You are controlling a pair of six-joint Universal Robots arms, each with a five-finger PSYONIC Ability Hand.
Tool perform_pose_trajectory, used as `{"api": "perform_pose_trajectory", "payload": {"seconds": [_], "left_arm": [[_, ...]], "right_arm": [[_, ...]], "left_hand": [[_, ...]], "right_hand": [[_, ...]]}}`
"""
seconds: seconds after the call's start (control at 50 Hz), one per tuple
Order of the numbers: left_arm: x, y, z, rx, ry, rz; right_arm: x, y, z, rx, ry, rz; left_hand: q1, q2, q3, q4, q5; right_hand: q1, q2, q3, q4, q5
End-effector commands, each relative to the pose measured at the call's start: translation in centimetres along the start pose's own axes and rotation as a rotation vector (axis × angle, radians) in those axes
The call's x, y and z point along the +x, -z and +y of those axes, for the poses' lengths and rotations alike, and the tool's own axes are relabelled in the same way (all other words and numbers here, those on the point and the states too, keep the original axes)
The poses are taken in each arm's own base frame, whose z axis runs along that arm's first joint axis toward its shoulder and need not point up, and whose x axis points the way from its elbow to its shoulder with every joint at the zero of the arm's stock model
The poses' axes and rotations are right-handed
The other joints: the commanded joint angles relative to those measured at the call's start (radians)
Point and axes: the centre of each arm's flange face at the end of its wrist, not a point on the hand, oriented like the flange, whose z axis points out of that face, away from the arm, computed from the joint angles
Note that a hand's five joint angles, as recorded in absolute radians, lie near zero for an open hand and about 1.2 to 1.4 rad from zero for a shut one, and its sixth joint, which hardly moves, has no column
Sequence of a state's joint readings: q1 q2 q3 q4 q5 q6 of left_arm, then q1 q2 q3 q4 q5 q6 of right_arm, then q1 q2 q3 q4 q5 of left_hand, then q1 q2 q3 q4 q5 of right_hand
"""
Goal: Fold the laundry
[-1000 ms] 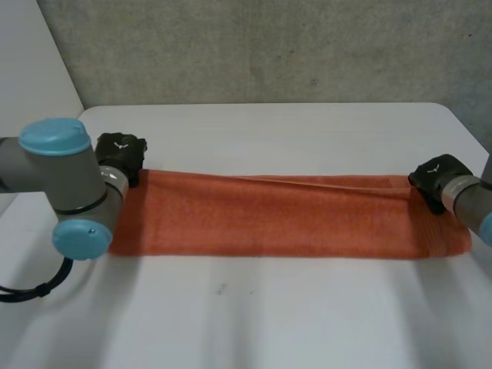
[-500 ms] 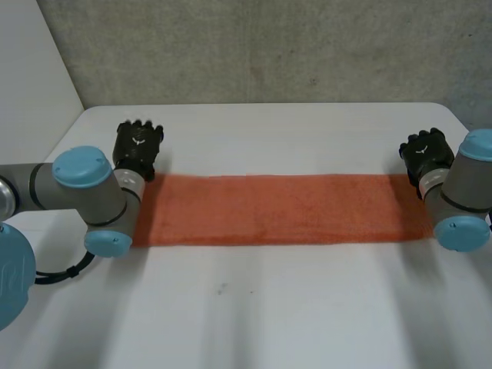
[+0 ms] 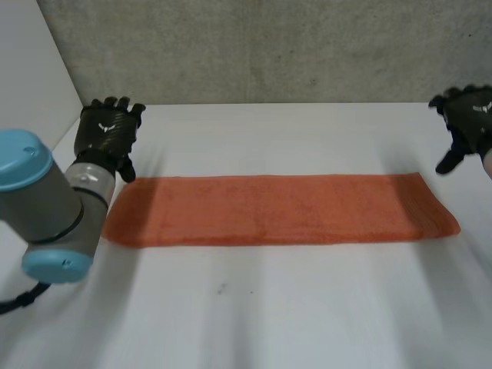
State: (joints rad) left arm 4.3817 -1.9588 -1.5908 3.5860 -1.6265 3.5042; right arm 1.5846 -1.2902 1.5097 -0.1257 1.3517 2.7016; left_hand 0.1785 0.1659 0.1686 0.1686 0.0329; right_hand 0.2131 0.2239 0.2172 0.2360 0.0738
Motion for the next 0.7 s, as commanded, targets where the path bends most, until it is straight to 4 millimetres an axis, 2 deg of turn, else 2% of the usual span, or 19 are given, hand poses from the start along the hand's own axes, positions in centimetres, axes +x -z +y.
{"api": "perform_pose_trajectory", "payload": {"seconds": [0.02, 0.04, 0.16, 0.2, 0.36, 0.42, 0.7], "left_arm": [[0.3, 3.1, -0.8, -0.026, 0.189, 0.026], [0.2, 3.4, -0.8, -0.042, 0.223, 0.023], [-0.1, 4.0, 0.1, -0.124, 0.298, -0.012], [-0.3, 4.0, 0.3, -0.132, 0.303, -0.026], [-0.5, 4.4, 1.1, -0.165, 0.3, -0.051], [-0.4, 4.6, 1.4, -0.171, 0.298, -0.05], [-0.3, 4.8, 1.8, -0.181, 0.299, -0.044]], "right_arm": [[-0.1, 2.3, 4.2, -0.165, -0.062, -0.106], [-0.1, 2.6, 5.0, -0.184, -0.069, -0.106], [0.4, 2.9, 7.0, -0.221, -0.09, -0.093], [0.2, 2.7, 8.5, -0.215, -0.099, -0.104], [0.2, 1.9, 10.6, -0.182, -0.083, -0.122], [-0.1, 1.3, 12.2, -0.209, -0.086, -0.133], [-0.4, 0.2, 14.1, -0.245, -0.048, -0.15]], "left_hand": [[-0.004, 0.009, 0.006, 0.006, -0.033], [-0.004, 0.009, 0.006, 0.006, -0.033], [-0.004, 0.009, 0.006, 0.006, -0.033], [-0.004, 0.009, 0.006, 0.006, -0.033], [-0.004, 0.009, 0.006, 0.006, -0.033], [-0.004, 0.009, 0.006, 0.006, -0.033], [-0.004, 0.009, 0.006, 0.006, -0.033]], "right_hand": [[0.226, 0.215, 0.222, 0.203, 0.191], [0.332, 0.321, 0.328, 0.309, 0.296], [0.342, 0.331, 0.338, 0.319, 0.306], [0.394, 0.383, 0.39, 0.371, 0.359], [0.485, 0.475, 0.481, 0.463, 0.45], [0.494, 0.483, 0.49, 0.471, 0.459], [0.512, 0.501, 0.508, 0.489, 0.477]]}}
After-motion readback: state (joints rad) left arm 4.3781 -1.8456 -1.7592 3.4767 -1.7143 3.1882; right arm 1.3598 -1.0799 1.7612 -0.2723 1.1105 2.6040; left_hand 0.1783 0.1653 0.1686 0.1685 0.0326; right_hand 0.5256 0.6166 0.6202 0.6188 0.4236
